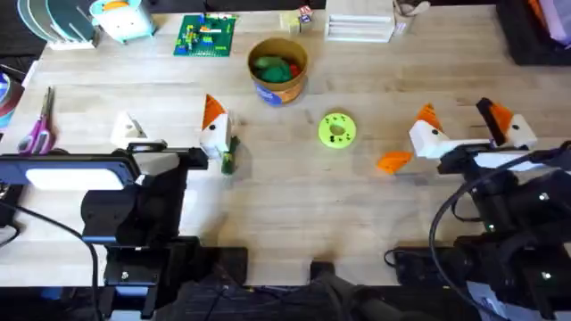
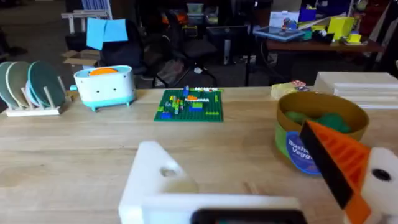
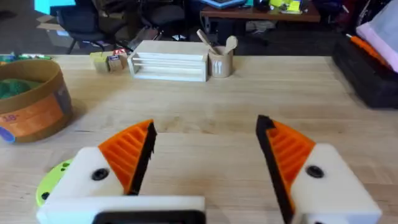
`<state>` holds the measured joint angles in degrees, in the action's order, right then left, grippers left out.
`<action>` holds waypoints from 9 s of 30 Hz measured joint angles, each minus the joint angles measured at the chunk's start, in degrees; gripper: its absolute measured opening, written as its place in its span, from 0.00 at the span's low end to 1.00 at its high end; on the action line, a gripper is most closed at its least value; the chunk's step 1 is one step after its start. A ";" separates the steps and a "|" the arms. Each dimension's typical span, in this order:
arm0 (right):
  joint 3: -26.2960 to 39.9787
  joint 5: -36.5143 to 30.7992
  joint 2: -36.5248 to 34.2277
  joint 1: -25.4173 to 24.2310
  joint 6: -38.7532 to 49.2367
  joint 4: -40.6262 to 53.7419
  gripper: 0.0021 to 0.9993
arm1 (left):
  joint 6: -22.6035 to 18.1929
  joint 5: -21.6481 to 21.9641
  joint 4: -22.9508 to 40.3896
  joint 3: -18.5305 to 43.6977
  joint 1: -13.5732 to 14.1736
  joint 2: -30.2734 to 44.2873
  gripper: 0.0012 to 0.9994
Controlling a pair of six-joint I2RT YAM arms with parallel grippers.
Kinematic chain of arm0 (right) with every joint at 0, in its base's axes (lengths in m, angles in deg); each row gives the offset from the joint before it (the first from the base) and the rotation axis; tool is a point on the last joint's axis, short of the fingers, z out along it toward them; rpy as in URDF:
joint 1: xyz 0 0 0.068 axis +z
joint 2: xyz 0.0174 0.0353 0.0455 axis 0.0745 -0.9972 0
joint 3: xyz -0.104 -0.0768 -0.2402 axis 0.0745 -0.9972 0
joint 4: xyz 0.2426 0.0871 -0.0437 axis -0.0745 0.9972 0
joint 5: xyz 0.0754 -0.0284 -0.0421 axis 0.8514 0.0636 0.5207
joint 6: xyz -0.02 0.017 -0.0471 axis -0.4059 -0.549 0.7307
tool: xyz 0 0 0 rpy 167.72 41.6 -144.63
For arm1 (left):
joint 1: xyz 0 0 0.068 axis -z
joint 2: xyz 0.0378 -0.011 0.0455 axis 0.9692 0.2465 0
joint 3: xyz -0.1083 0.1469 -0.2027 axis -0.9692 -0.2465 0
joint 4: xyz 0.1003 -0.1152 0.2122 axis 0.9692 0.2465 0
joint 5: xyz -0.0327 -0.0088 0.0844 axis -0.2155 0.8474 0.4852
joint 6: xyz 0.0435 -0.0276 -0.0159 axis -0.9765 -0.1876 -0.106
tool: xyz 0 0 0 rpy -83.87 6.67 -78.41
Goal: Pick up the gripper from the table and insert it into the empty holder that is missing its gripper. Then pick up a screw, insert it into the mounting hole, and use the screwdriver to tighten it. Finally, clean up the table by picking up the vegetable and placing it into the bucket.
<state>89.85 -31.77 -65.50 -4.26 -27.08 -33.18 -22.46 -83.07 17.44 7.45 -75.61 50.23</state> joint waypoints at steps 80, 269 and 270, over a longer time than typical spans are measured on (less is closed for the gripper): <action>52.09 4.59 -35.09 0.00 -3.85 51.12 0.99 | -1.24 -15.10 41.74 63.40 26.75 52.96 0.99; 46.14 68.04 -74.18 21.31 -28.06 26.82 0.01 | 2.69 -42.12 3.48 -0.45 29.14 0.31 0.99; 46.14 68.18 -74.29 21.31 -28.13 26.65 0.01 | 2.89 -42.07 3.47 -0.45 29.14 0.31 0.99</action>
<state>135.99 36.41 -139.79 17.05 -55.21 -6.53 -19.58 -125.14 20.91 7.00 -46.48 50.53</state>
